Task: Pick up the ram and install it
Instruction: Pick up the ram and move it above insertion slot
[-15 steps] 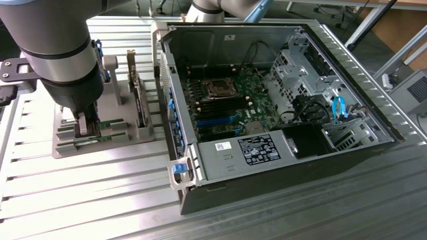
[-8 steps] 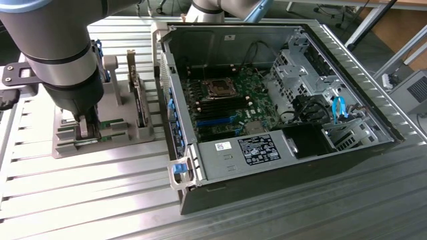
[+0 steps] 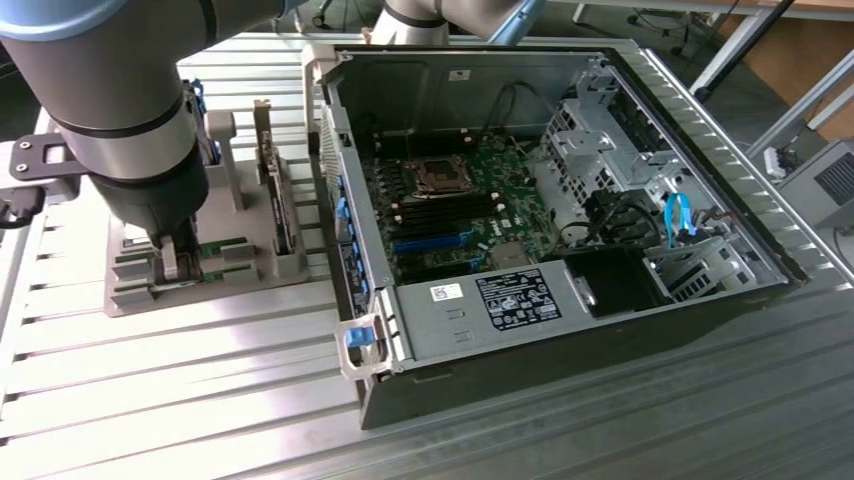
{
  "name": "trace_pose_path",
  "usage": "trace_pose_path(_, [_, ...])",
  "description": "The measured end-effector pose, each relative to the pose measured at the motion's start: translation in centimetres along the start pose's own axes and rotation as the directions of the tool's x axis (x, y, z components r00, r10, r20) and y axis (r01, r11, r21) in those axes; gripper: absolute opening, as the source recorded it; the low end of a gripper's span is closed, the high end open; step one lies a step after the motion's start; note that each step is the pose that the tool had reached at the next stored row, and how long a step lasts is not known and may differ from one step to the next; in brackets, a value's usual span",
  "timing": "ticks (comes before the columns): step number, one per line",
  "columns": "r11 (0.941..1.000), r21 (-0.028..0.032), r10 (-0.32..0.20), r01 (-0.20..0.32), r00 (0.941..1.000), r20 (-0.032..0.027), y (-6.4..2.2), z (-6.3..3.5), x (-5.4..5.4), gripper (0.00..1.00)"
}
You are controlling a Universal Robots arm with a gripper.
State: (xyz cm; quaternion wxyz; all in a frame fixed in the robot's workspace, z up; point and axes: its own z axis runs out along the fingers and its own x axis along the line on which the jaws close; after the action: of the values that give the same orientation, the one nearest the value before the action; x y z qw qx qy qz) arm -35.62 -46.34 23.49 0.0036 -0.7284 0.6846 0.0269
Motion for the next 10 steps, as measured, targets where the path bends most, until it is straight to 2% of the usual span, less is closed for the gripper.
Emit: trace_pose_path(10, [0.9999, -0.0005, -0.013, 0.013, 0.9999, -0.0004, 0.08, 0.64, 0.02, 0.35])
